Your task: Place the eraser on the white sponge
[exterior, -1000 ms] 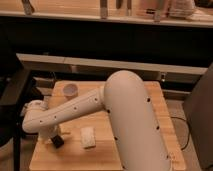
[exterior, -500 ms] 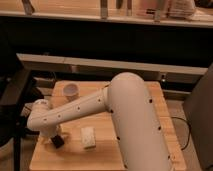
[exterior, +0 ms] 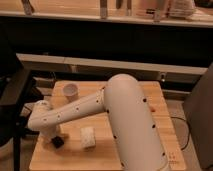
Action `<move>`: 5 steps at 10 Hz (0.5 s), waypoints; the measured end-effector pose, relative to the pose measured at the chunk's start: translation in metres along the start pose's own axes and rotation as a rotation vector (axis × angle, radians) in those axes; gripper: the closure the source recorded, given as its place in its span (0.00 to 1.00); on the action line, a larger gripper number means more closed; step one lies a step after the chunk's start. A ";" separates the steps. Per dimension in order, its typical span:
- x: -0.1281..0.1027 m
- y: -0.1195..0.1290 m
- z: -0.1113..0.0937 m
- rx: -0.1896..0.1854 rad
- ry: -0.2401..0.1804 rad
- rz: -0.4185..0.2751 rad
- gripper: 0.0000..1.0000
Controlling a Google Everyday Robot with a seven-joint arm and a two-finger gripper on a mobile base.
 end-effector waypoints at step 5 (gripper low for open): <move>0.000 -0.004 -0.006 -0.010 -0.003 -0.006 0.92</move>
